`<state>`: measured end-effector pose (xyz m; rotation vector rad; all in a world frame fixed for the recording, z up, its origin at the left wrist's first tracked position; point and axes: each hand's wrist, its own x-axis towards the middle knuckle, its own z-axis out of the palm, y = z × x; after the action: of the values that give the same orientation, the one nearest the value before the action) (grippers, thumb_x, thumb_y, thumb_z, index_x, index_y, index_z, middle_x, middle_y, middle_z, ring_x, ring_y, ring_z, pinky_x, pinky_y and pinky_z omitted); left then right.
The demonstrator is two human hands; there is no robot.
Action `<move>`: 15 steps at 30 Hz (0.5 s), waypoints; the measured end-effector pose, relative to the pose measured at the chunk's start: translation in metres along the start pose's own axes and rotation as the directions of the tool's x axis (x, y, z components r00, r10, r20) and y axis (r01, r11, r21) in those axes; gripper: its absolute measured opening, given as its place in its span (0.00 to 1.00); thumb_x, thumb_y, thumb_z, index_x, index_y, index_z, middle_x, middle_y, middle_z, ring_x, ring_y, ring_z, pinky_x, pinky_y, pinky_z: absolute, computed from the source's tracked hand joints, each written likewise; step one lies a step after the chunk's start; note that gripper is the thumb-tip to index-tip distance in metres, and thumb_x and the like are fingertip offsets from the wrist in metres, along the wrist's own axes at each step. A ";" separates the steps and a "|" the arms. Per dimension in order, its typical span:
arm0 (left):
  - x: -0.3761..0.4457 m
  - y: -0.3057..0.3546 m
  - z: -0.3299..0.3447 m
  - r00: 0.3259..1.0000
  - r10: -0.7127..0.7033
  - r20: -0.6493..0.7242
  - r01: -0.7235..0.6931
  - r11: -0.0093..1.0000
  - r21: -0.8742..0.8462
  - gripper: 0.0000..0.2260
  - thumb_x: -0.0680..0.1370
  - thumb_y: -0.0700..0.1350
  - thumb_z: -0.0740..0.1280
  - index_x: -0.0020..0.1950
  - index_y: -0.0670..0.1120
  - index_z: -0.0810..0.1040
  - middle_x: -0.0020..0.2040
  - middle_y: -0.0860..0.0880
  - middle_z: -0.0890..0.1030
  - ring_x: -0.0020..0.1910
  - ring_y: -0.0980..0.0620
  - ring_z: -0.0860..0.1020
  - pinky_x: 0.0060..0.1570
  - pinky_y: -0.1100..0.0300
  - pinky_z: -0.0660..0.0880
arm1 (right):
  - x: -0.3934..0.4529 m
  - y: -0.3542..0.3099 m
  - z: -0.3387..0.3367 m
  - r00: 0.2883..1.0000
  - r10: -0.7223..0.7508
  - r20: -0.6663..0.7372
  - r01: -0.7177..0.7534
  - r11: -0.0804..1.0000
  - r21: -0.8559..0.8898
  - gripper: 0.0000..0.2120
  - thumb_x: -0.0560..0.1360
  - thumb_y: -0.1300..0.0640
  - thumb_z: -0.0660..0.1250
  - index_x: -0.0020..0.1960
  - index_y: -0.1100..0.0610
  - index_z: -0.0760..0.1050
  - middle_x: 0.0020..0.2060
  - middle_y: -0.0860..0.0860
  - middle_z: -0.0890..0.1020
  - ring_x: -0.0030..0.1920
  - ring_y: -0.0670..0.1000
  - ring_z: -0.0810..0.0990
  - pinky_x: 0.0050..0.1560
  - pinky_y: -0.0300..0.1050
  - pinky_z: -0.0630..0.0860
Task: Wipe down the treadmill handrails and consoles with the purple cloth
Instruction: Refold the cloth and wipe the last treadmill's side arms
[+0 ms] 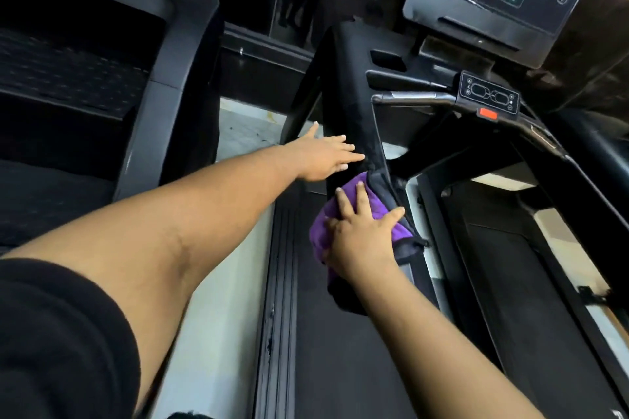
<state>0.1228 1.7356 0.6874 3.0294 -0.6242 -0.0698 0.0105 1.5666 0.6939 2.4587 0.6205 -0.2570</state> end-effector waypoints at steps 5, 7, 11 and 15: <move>-0.006 0.002 0.013 1.000 -0.021 0.007 0.021 0.999 -0.041 0.23 0.88 0.51 0.50 0.83 0.60 0.53 0.84 0.53 0.56 0.83 0.52 0.52 0.75 0.27 0.47 | -0.064 0.030 0.024 0.994 0.078 -0.082 -0.053 0.962 0.269 0.36 0.76 0.31 0.58 0.80 0.34 0.50 0.82 0.44 0.37 0.81 0.58 0.34 0.62 0.68 0.68; -0.004 0.003 0.015 1.000 -0.031 -0.002 0.031 0.996 -0.078 0.23 0.88 0.51 0.51 0.83 0.60 0.53 0.84 0.53 0.57 0.83 0.52 0.52 0.75 0.27 0.47 | -0.043 0.037 0.017 0.992 0.091 -0.085 -0.058 0.942 0.330 0.37 0.76 0.30 0.60 0.80 0.33 0.49 0.82 0.43 0.36 0.81 0.60 0.34 0.61 0.70 0.69; 0.004 0.000 0.008 0.999 -0.025 -0.027 0.023 0.996 -0.083 0.22 0.88 0.53 0.51 0.82 0.62 0.55 0.84 0.54 0.57 0.83 0.52 0.53 0.76 0.30 0.46 | 0.019 0.050 -0.010 0.988 0.151 -0.006 -0.131 0.872 0.472 0.39 0.75 0.31 0.63 0.80 0.32 0.49 0.82 0.42 0.36 0.81 0.62 0.35 0.63 0.76 0.69; 0.015 -0.018 0.007 0.999 -0.003 -0.041 0.001 0.998 -0.060 0.22 0.88 0.52 0.51 0.83 0.61 0.55 0.84 0.53 0.55 0.83 0.52 0.52 0.77 0.32 0.45 | -0.007 0.043 0.003 0.991 0.116 -0.060 -0.089 0.937 0.337 0.37 0.78 0.32 0.58 0.82 0.36 0.46 0.82 0.46 0.38 0.81 0.64 0.37 0.65 0.69 0.69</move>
<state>0.1430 1.7463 0.6793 2.9653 -0.6046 -0.0256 0.0254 1.5312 0.7154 2.8314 0.5123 -0.2410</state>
